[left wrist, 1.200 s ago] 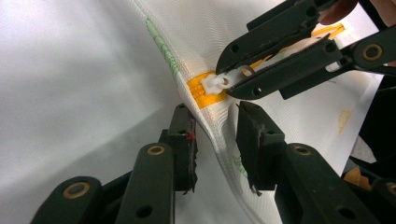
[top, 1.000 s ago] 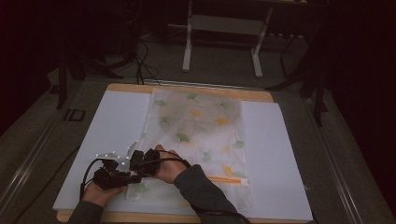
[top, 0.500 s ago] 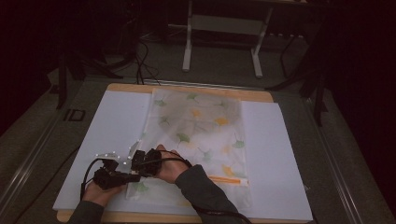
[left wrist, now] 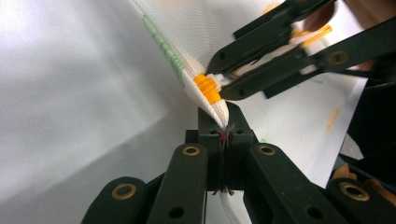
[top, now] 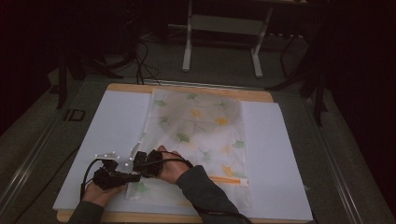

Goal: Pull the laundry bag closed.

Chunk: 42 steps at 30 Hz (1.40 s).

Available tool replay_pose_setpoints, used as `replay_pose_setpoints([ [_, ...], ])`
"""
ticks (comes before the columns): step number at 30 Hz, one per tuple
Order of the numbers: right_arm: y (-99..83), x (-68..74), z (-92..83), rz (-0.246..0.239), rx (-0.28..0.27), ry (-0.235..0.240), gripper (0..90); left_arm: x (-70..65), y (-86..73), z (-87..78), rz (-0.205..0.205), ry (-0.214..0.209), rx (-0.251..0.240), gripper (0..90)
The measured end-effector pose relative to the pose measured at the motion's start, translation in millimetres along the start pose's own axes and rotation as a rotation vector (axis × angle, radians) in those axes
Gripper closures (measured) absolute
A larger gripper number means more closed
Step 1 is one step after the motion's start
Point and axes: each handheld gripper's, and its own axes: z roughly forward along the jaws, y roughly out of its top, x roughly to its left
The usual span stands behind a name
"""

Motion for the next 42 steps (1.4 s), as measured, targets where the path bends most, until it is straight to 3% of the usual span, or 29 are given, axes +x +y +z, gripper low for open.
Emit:
replay_pose_setpoints([
  [6,-2.0,0.4,1.3,-0.001,0.002,-0.002,90.0,-0.1,0.0,-0.6,0.003,-0.005,-0.005,88.8],
  [18,-4.2,1.9,-0.8,-0.015,-0.015,-0.023,90.0,0.4,-0.2,-2.6,0.0,-0.025,-0.019,88.8],
  [26,-10.5,3.1,-0.8,-0.029,0.0,-0.046,90.0,2.3,-0.7,-6.0,-0.026,-0.063,-0.053,88.8],
  [42,-20.4,5.0,-6.2,-0.048,0.023,-0.071,90.0,3.6,-1.4,-10.2,-0.027,-0.062,-0.073,88.8],
])
